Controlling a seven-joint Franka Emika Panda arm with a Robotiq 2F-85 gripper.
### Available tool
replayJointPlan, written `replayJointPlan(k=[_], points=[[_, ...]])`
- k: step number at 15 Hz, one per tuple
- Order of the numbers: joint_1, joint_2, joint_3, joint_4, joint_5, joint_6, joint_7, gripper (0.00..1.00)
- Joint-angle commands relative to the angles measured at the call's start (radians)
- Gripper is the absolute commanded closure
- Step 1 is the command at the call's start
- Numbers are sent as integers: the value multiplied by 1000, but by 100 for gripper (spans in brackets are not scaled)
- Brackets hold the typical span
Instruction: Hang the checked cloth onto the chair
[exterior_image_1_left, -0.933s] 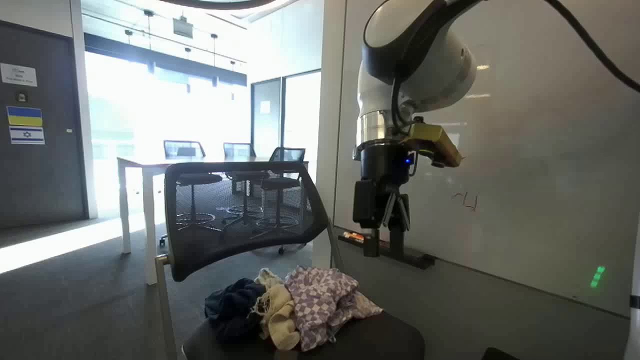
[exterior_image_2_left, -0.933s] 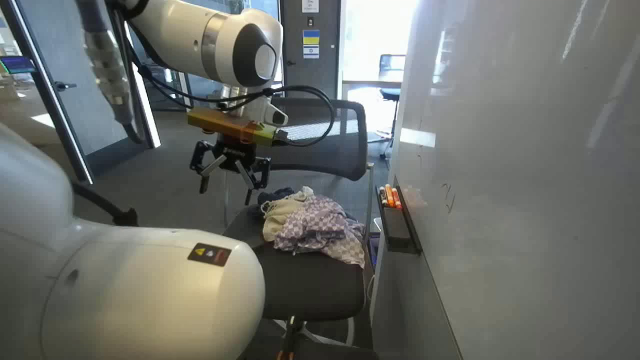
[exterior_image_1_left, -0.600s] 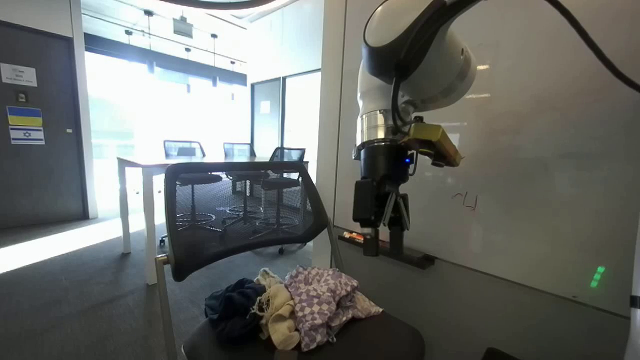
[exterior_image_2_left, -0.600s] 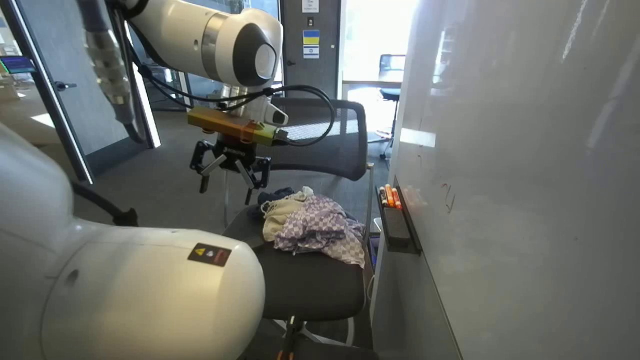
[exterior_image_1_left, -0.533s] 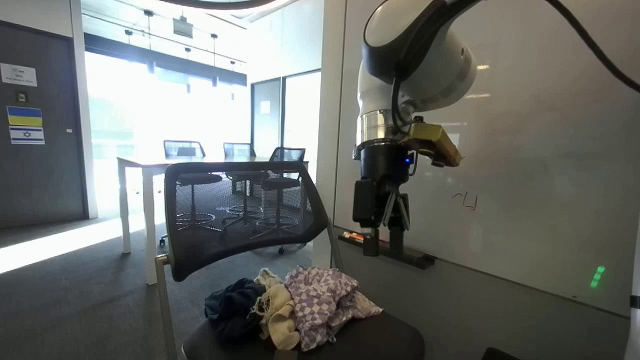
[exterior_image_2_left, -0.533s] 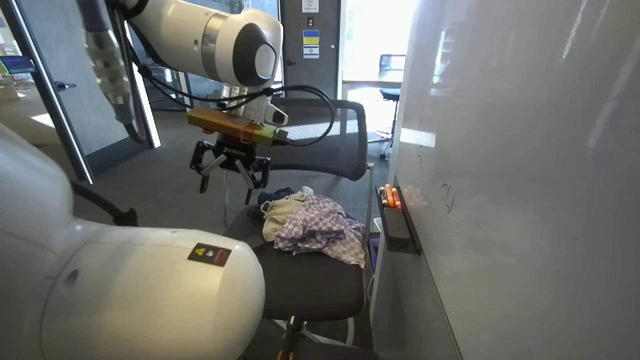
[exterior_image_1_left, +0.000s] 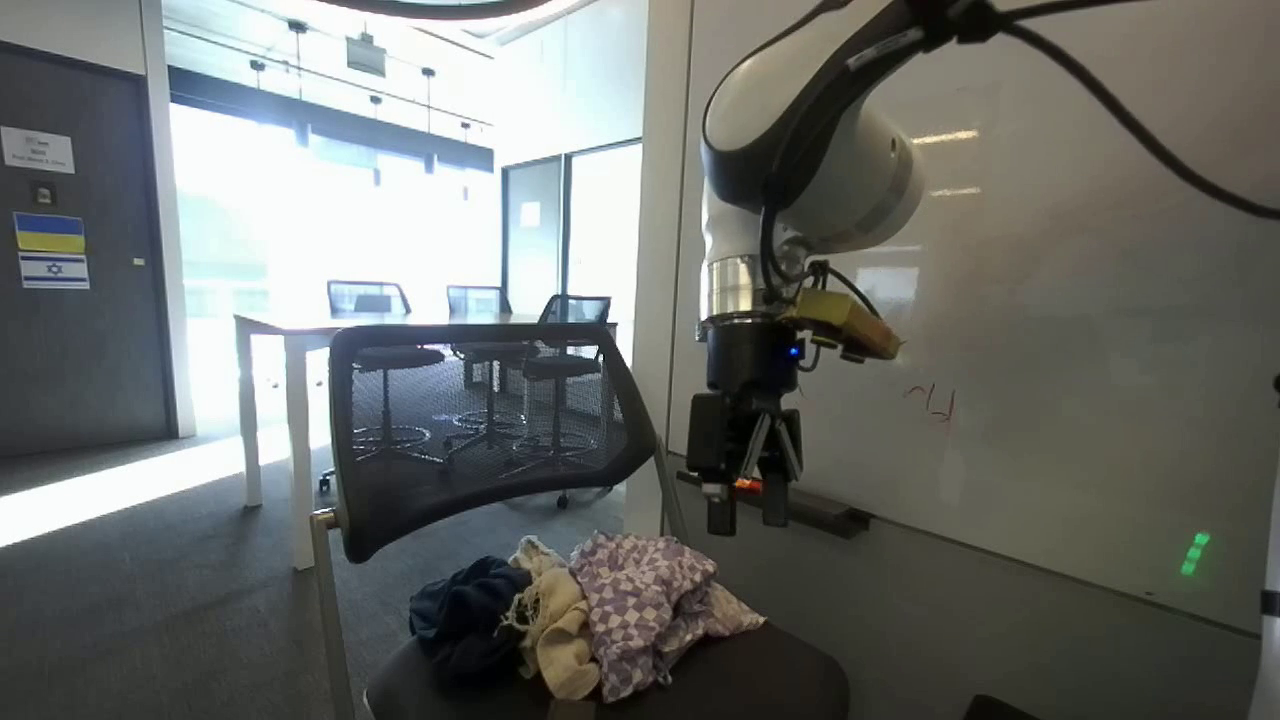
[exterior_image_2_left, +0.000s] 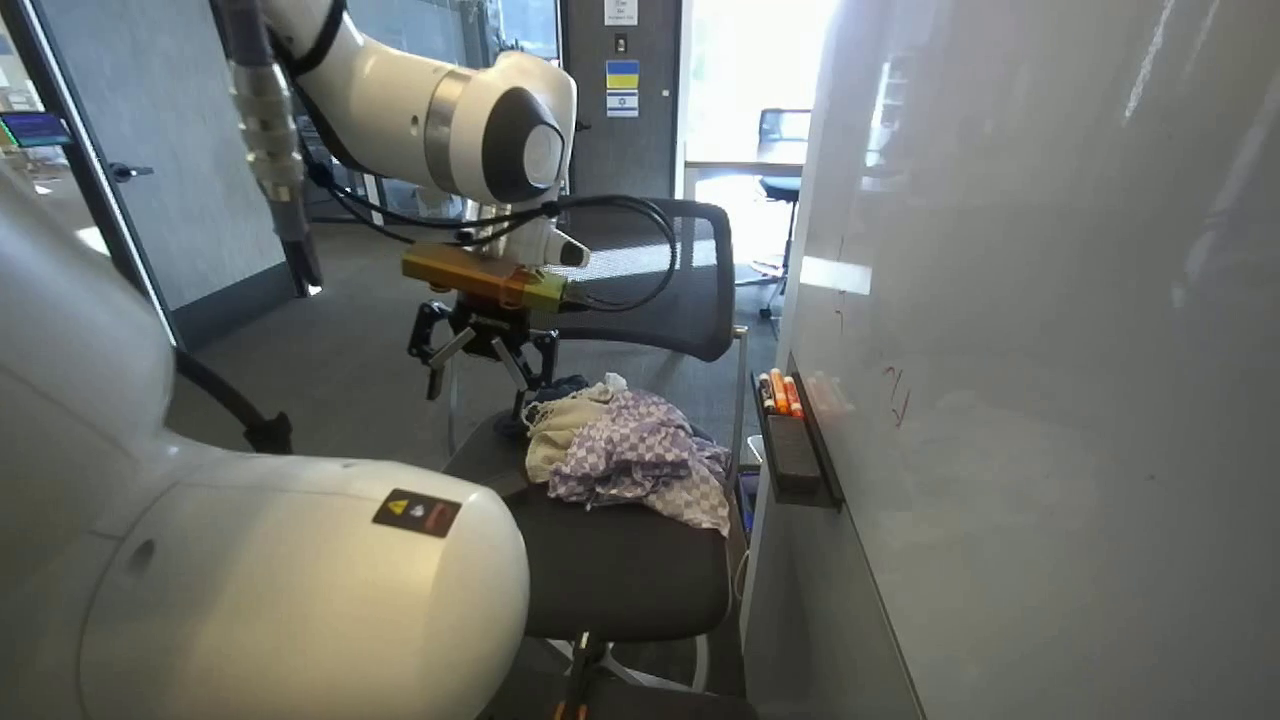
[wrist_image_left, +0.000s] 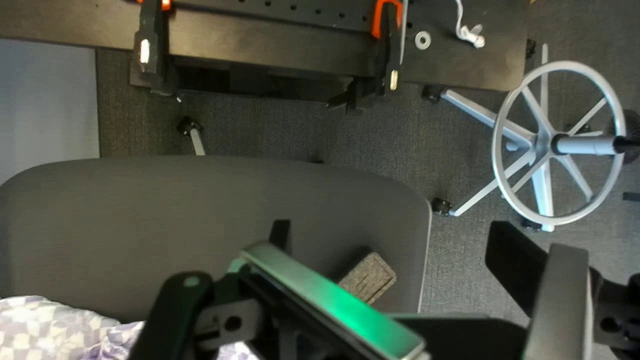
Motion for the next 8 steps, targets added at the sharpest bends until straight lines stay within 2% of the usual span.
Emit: replayJointPlan(k=[1,4,8], points=[[-46,239,7,103,-43,135,15,0],[-81,389,20,174,-140,281,78,0],[-99,552,11,278,-170,489,128,0]])
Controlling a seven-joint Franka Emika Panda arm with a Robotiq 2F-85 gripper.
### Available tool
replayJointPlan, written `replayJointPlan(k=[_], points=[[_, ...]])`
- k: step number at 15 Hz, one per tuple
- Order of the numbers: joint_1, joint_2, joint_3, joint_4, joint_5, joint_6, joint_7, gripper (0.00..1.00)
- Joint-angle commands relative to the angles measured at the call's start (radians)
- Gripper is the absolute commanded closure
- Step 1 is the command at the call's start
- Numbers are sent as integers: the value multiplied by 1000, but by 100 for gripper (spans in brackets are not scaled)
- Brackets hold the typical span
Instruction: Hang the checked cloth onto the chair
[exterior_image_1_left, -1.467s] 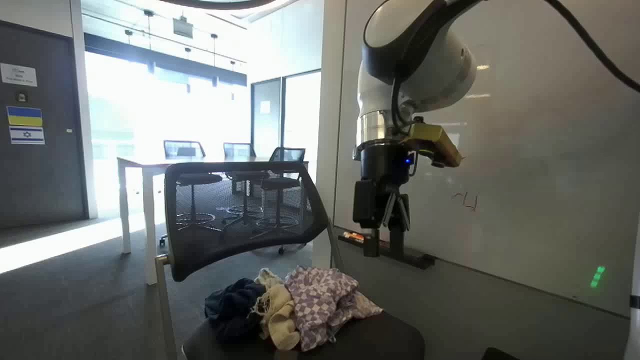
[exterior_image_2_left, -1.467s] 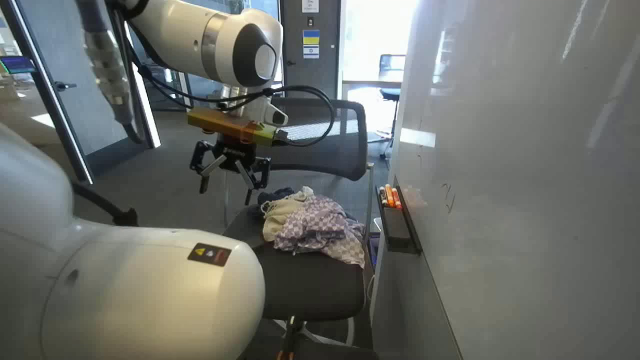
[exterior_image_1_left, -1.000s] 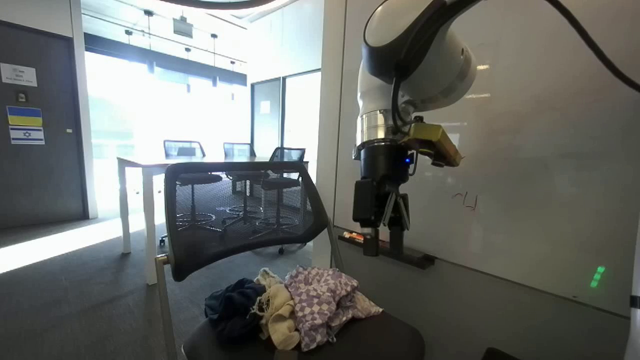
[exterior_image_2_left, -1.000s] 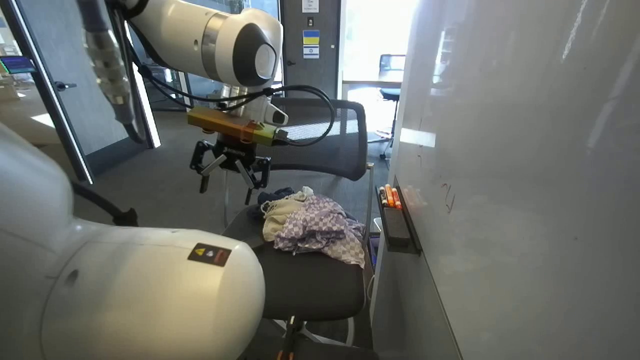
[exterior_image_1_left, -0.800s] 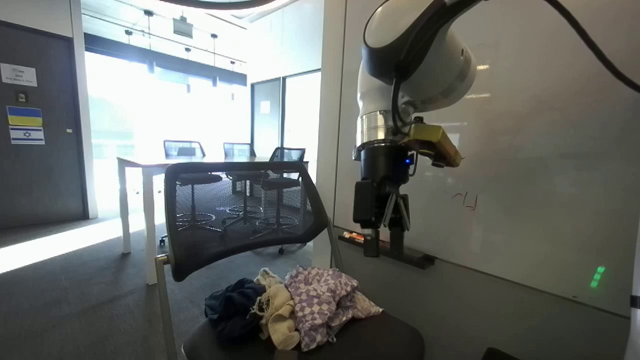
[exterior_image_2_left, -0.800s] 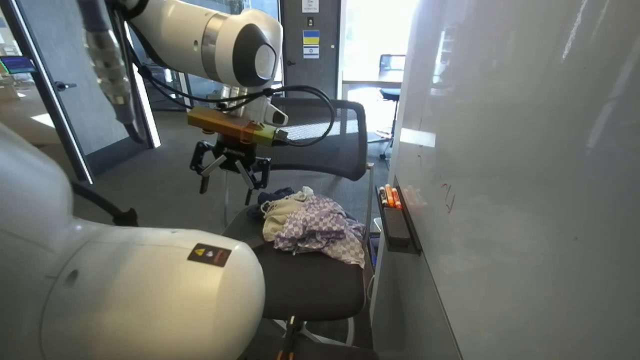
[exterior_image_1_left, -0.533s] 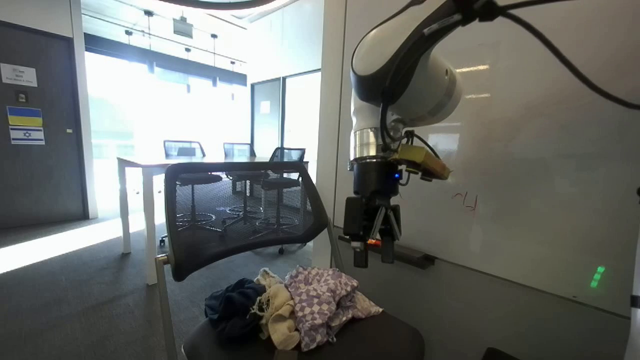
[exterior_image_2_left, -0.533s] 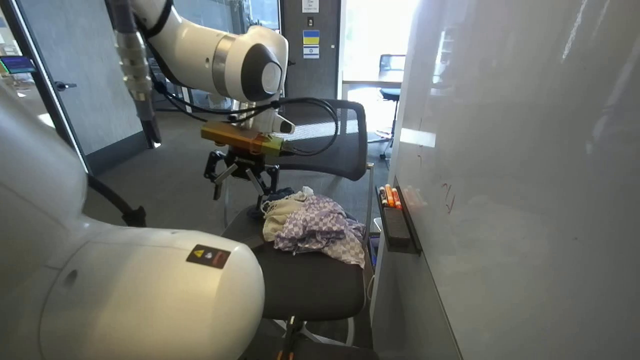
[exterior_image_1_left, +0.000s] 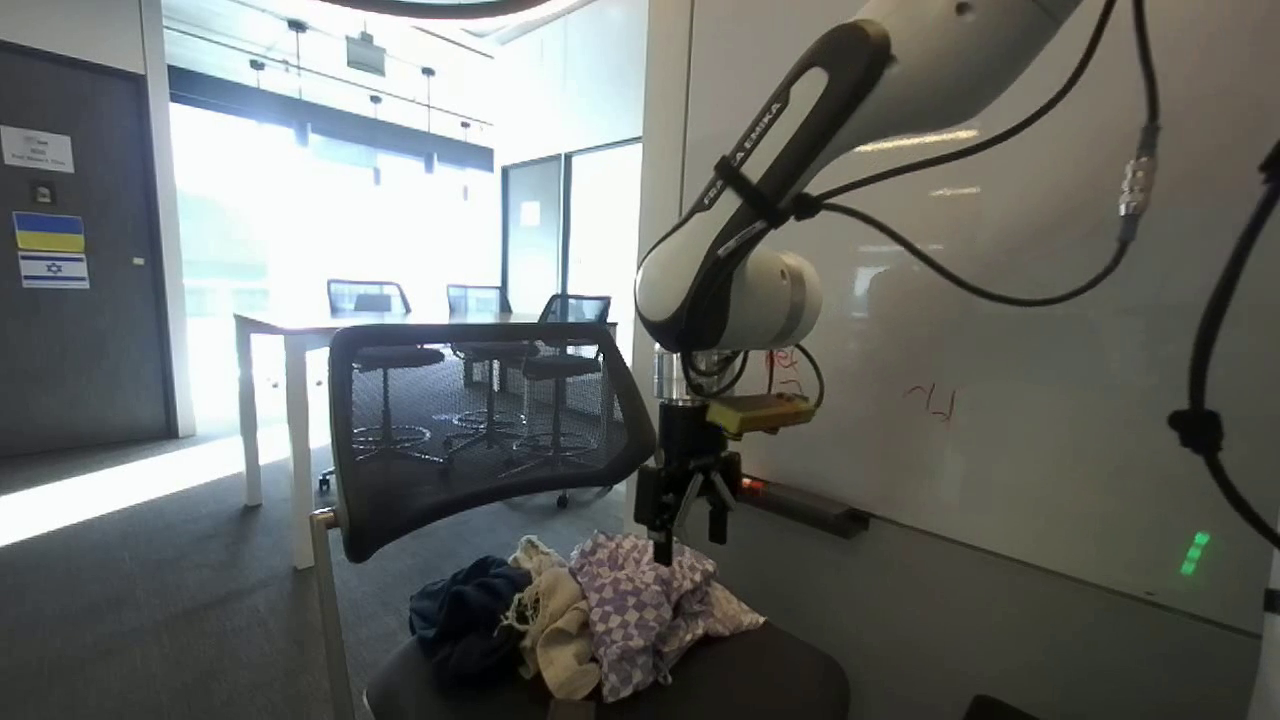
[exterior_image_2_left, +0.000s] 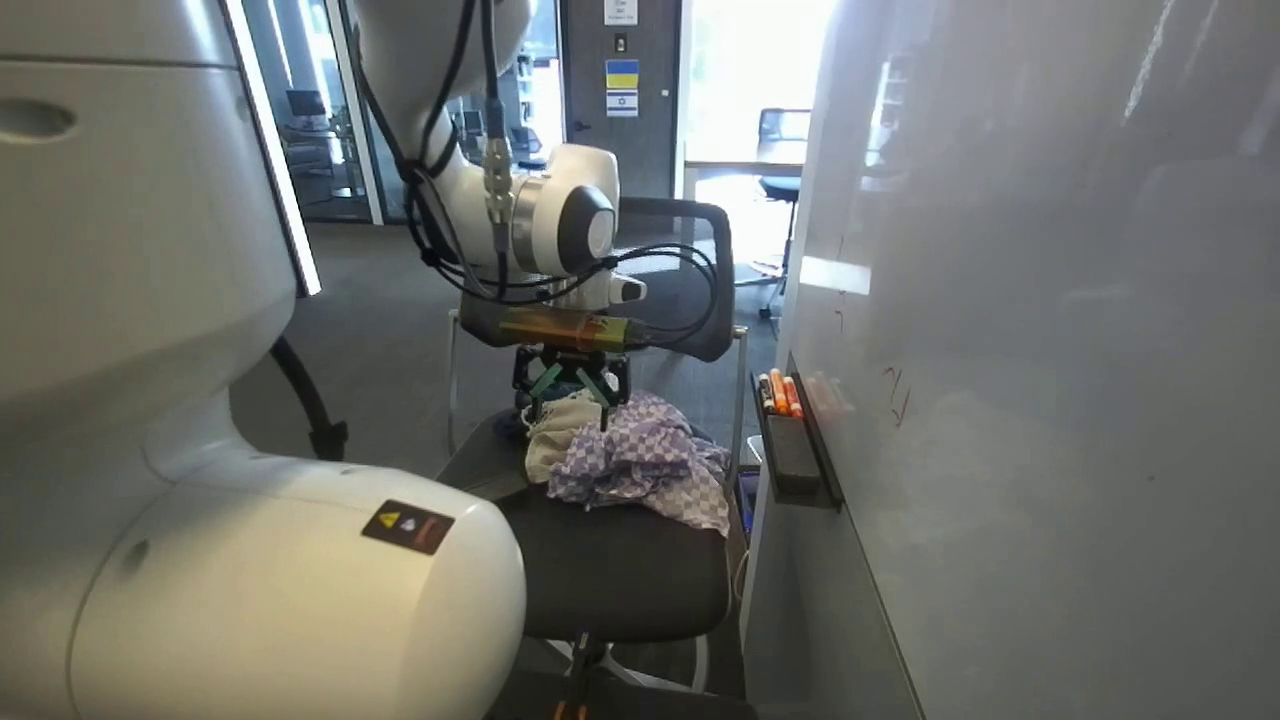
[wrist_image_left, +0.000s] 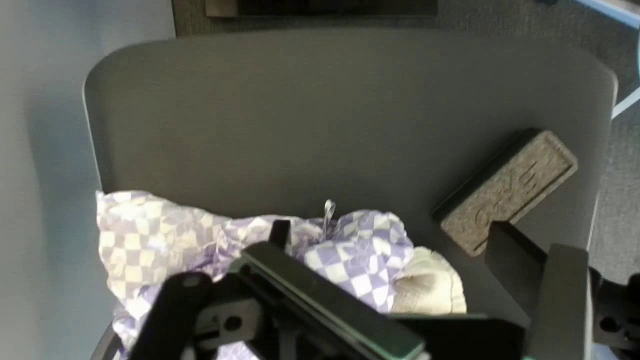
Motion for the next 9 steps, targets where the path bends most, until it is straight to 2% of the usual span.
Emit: replayJointPlan(k=[1,4,9], points=[[-18,145,9,115,-60,149,78,0],[-12,223,-9,163,-141,235,155,0],[4,337,-53,233,-224,286,257,0]])
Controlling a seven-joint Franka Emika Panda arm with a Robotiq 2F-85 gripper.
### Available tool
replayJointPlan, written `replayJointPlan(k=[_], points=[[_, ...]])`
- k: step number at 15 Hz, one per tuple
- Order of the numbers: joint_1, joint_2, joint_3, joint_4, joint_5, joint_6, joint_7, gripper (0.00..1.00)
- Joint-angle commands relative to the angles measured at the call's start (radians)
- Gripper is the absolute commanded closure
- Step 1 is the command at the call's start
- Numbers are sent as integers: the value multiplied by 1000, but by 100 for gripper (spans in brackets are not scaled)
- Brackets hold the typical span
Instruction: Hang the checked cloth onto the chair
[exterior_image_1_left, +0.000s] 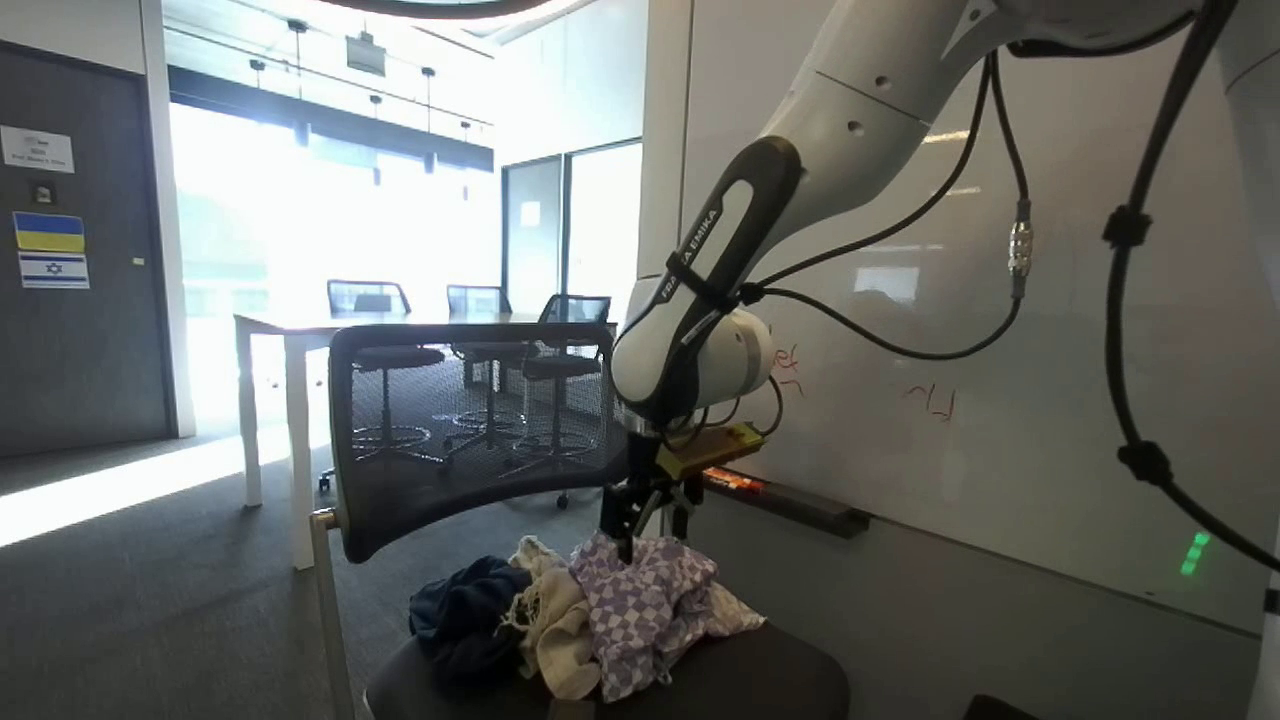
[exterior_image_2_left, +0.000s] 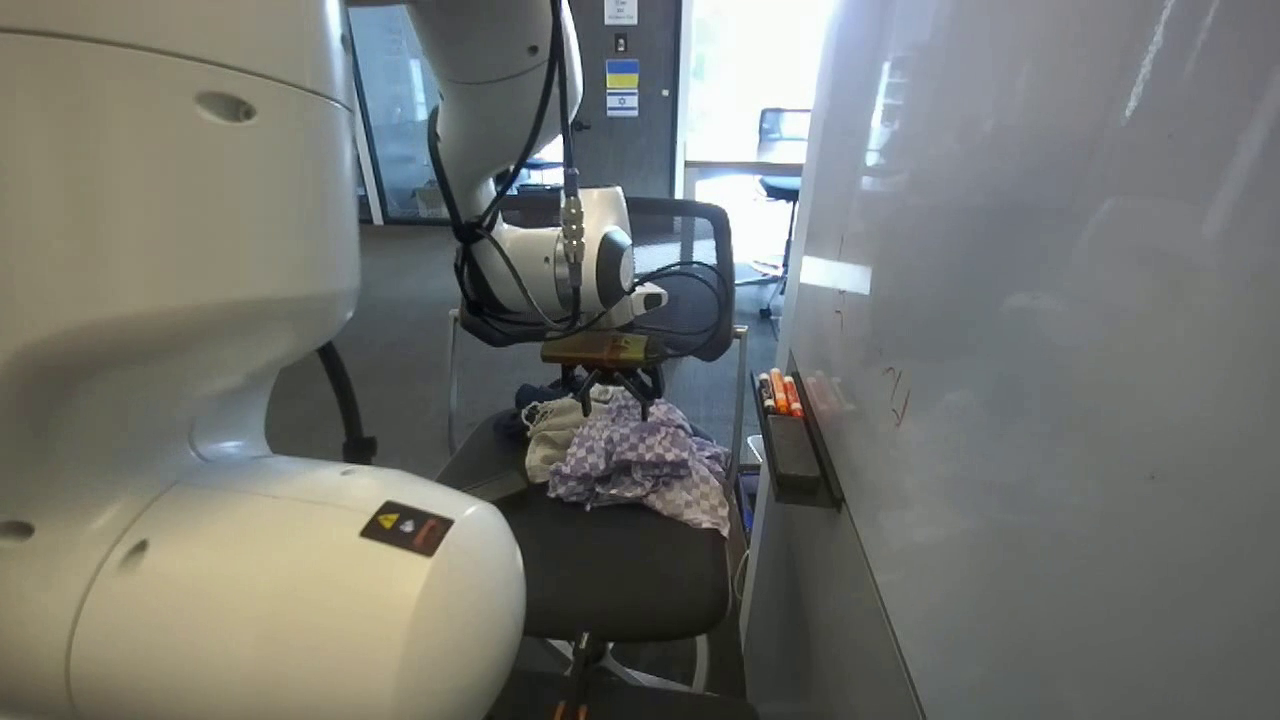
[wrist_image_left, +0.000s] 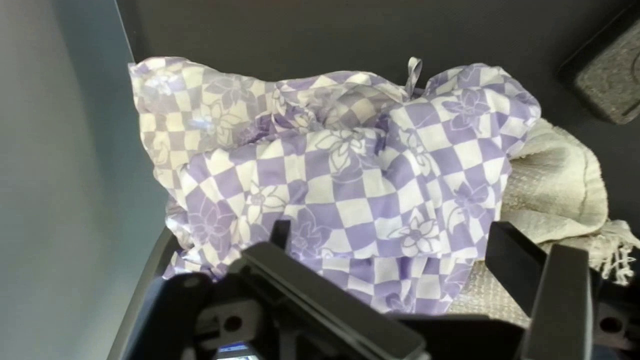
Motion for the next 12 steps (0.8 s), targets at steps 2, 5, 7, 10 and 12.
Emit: replayJointPlan(k=[2,5,7,10,12], points=[[17,128,-57,98,-85,45,106,0],[21,185,-81,141,-91,42,131,0],[10,216,-78,167,-68,23,120,0],[6,249,-79,190,-55,20,121,0],[7,259,-80,196,-49,20,125,0]])
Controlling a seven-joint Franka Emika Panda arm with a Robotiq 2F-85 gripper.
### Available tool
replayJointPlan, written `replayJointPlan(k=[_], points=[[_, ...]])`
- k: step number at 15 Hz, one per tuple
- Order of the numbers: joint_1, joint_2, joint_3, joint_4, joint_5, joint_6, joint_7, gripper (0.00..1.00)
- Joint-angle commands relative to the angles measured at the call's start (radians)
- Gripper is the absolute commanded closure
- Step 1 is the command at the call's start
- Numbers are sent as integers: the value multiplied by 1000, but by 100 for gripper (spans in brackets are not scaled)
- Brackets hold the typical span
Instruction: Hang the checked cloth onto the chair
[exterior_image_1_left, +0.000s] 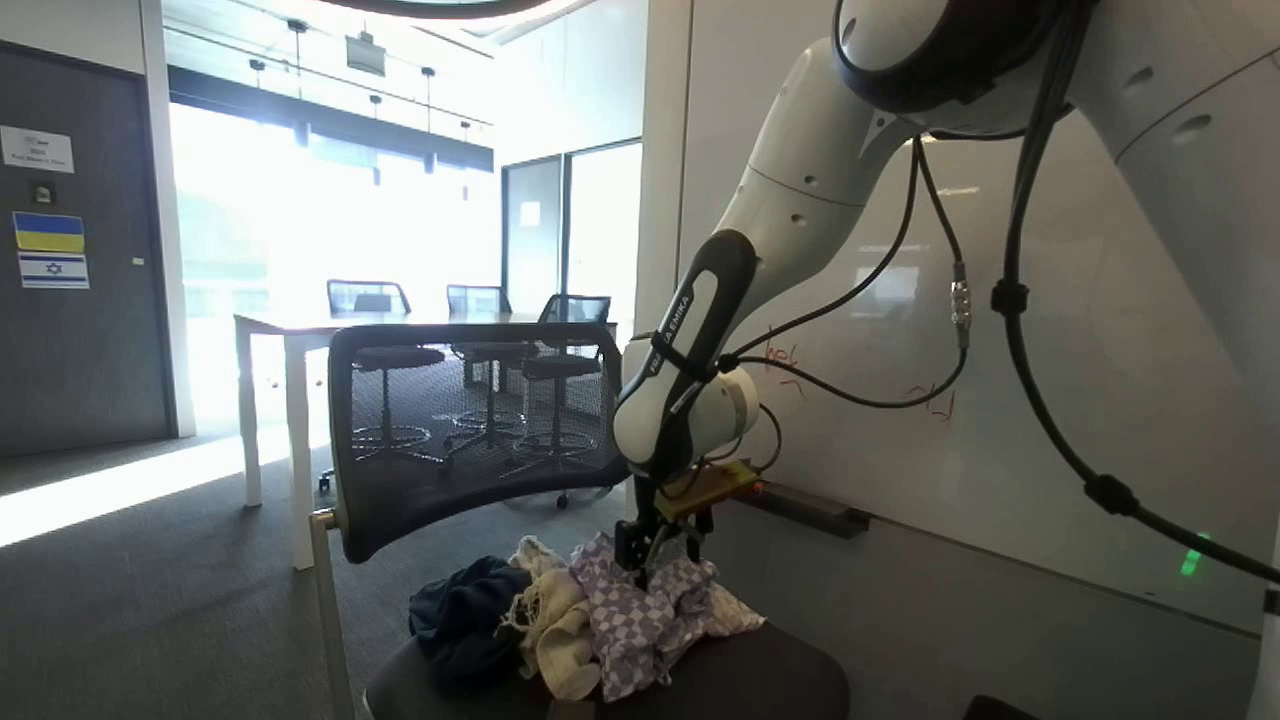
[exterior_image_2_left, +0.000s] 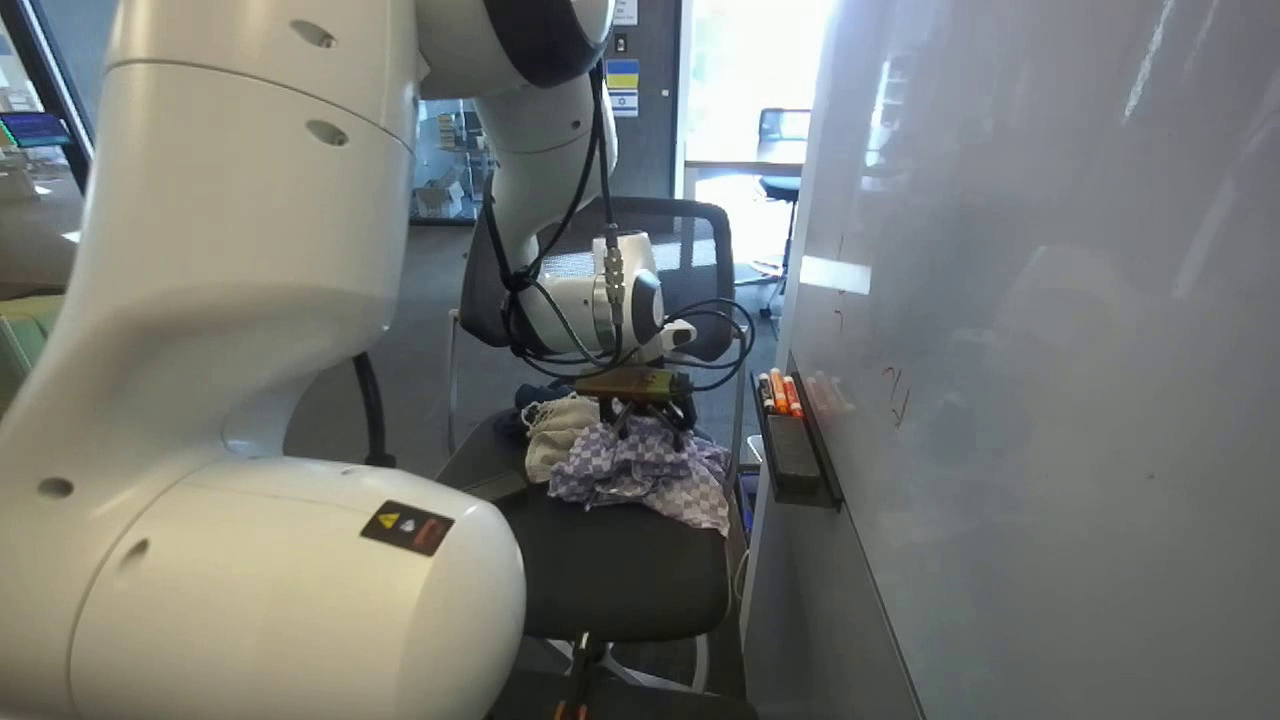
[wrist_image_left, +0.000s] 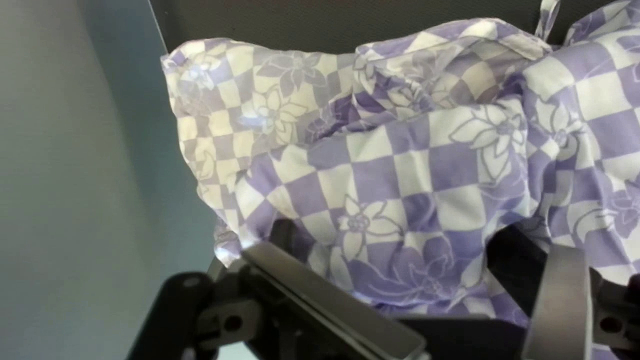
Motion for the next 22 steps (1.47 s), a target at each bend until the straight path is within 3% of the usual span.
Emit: replayJointPlan(k=[1,2,11,13,18,22], points=[[6,31,-8,41,17,-7,22,7],[4,31,-4,42,24,-12,21,26],[6,8,-4,23,60,-17,37,95],[10,-24,-1,-4,68,-9,45,100],[43,-230,13,-143,90,80,106,98],[89,-426,23,-206,27,-120,165,98]])
